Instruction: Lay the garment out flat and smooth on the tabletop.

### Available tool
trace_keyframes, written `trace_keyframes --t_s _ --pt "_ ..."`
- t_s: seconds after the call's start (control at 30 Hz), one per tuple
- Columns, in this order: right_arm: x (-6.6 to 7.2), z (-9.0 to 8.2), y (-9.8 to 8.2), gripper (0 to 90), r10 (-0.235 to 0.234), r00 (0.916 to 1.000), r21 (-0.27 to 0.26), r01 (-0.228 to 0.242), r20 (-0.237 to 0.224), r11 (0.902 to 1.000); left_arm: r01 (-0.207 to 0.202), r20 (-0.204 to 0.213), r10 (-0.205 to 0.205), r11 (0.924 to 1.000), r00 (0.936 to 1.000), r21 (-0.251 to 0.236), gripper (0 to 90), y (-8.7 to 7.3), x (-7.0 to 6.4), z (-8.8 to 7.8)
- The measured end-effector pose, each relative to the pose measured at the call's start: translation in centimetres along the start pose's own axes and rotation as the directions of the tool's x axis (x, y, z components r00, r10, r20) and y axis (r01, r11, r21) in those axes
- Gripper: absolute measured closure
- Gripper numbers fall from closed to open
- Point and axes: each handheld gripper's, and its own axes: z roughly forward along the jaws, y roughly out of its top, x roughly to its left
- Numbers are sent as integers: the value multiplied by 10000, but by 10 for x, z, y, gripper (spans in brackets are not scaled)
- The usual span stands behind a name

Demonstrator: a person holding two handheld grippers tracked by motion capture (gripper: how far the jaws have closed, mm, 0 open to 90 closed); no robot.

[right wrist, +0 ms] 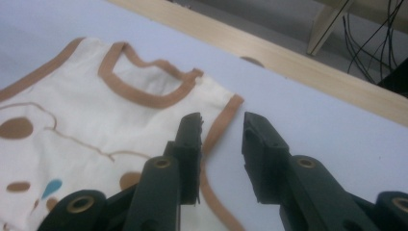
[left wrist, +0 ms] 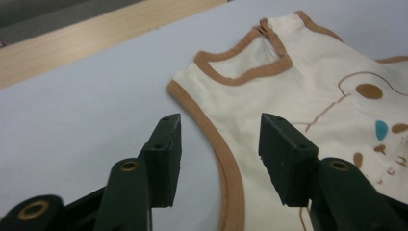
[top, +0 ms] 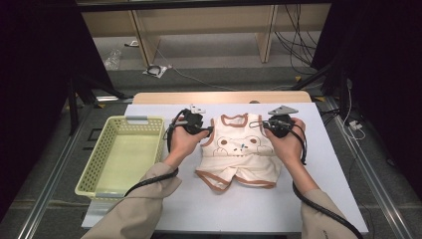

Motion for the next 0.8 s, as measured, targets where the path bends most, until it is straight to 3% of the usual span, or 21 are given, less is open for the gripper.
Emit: trace_keyframes --t_s 0.07,0.33,0.57,0.7,0.8 --pt "0 -2 -6 677 -5 10000 128 6 -97 9999 -87 104 85 9999 9999 132 476 -4 -2 -1" --pt "0 -13 -27 650 95 9983 563 -63 -578 9984 -1151 482 1121 9911 9925 663 516 -20 -20 -17" --pt "9 -34 -48 629 72 9946 508 -20 -1038 9987 -1880 1070 1805 9800 9777 651 519 -47 -39 -39" --pt "17 -48 -61 623 -66 9878 596 160 -1556 9981 -2309 1606 2237 9726 9613 274 510 -62 -45 -51" --pt "20 -60 -69 620 -205 9857 493 292 -1675 9984 -2408 1678 2344 9704 9575 183 510 -74 -47 -58"
